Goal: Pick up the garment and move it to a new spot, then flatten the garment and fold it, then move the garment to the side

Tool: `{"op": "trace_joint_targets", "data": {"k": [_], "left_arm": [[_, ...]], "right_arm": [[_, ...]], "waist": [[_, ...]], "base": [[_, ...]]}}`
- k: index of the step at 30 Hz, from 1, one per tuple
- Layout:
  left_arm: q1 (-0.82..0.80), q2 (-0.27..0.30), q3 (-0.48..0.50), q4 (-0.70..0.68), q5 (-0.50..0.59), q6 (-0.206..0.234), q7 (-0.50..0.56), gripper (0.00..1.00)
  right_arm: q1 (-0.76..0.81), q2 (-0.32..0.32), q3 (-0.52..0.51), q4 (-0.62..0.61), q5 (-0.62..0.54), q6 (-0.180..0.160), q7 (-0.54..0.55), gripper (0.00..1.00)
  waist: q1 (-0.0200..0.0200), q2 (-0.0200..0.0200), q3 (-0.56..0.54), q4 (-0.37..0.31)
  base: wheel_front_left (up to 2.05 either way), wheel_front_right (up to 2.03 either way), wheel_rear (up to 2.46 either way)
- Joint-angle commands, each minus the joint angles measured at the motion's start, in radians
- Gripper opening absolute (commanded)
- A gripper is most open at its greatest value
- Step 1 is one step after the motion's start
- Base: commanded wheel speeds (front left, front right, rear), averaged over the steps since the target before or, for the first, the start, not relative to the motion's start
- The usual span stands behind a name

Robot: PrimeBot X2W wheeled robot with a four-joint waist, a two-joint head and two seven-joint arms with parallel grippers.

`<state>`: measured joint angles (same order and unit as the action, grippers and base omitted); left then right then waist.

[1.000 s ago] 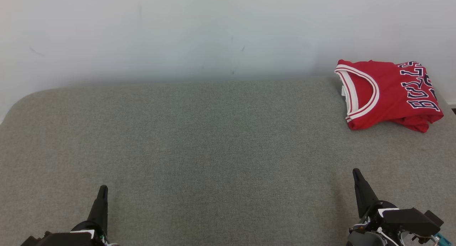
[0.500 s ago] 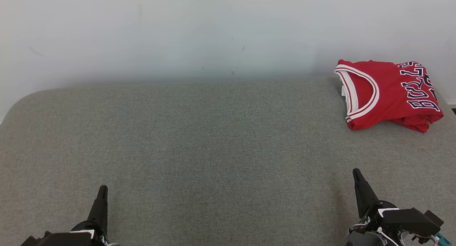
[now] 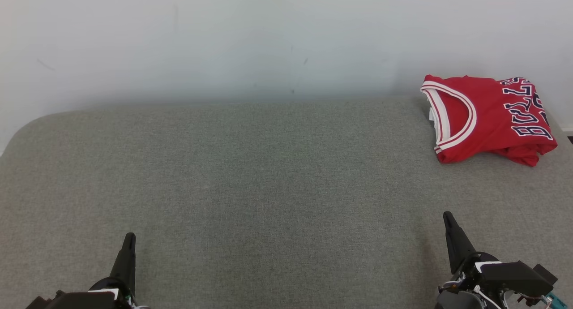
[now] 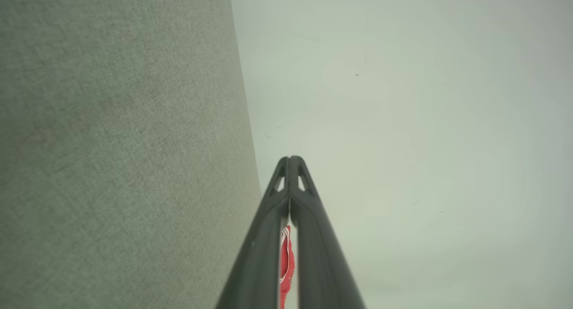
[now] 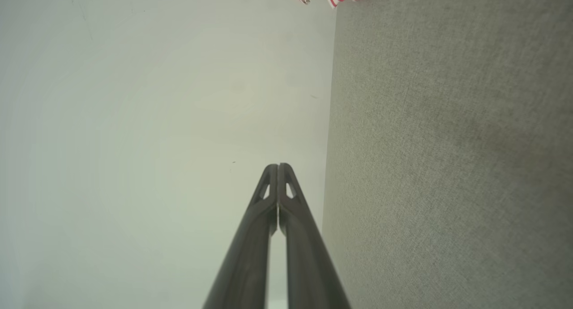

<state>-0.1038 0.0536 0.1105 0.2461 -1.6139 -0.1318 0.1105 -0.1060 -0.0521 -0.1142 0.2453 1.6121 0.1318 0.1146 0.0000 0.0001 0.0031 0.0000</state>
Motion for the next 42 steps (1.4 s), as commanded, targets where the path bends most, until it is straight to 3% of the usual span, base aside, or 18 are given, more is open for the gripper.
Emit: {"op": "trace_joint_targets", "data": {"k": [1,42], "left_arm": [[-0.01,-0.003,0.002,0.001,-0.003,-0.002,0.003,0.0],[-0.01,-0.004,0.005,0.001,-0.001,-0.002,0.005,0.0]], "right_arm": [[-0.006,0.004,-0.001,-0.002,0.002,-0.002,0.003,0.0],[-0.006,0.004,-0.001,-0.002,0.001,-0.002,0.003,0.0]], "waist": [[0.0,-0.0001,0.0,0.0],[0.0,-0.0001,0.0,0.0]], "base": [[0.0,0.0,0.0],[0.0,0.0,0.0]]}}
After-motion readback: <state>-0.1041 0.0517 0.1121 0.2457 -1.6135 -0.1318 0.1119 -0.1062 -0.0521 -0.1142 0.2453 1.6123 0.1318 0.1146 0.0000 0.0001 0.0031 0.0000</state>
